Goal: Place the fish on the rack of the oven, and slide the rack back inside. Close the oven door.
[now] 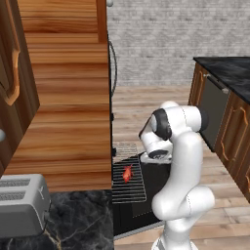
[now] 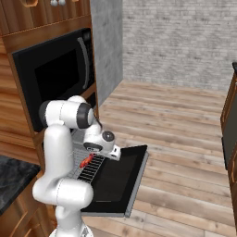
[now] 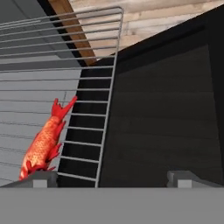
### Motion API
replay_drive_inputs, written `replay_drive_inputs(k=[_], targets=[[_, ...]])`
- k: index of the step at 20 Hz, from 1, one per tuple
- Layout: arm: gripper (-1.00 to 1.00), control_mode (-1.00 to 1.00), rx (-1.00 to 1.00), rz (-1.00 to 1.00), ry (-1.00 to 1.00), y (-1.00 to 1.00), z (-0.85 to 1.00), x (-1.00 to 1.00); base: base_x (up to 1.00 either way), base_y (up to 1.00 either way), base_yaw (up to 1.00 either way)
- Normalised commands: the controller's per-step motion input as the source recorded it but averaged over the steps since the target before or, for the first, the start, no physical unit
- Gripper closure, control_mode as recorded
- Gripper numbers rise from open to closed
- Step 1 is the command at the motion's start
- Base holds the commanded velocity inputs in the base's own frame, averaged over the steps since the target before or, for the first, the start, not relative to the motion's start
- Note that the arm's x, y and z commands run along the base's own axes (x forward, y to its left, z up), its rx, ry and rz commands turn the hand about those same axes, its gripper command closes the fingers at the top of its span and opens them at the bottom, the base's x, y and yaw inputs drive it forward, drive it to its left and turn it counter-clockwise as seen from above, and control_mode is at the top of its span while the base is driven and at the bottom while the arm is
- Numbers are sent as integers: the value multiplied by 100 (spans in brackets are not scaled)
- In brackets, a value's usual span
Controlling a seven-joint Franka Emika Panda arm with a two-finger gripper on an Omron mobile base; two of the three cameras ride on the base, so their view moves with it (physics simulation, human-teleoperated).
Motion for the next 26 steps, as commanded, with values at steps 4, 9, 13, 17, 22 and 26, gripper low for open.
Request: replay_drive_inputs(k=[4,9,13,17,22,26], targets=[[-100,-100,-9,2,1,-27,-5,0,0,0,0],[-100,-100,-3,5,5,-42,-12,0,0,0,0],[-100,-100,-2,6,6,-25,-23,0,0,0,0],[-100,-100,-1,7,8,-1,-15,11,0,0,0],[-100,-100,-6,7,14,0,-36,25,0,0,0],[-100,-100,-5,4,10,0,-37,20,0,0,0]])
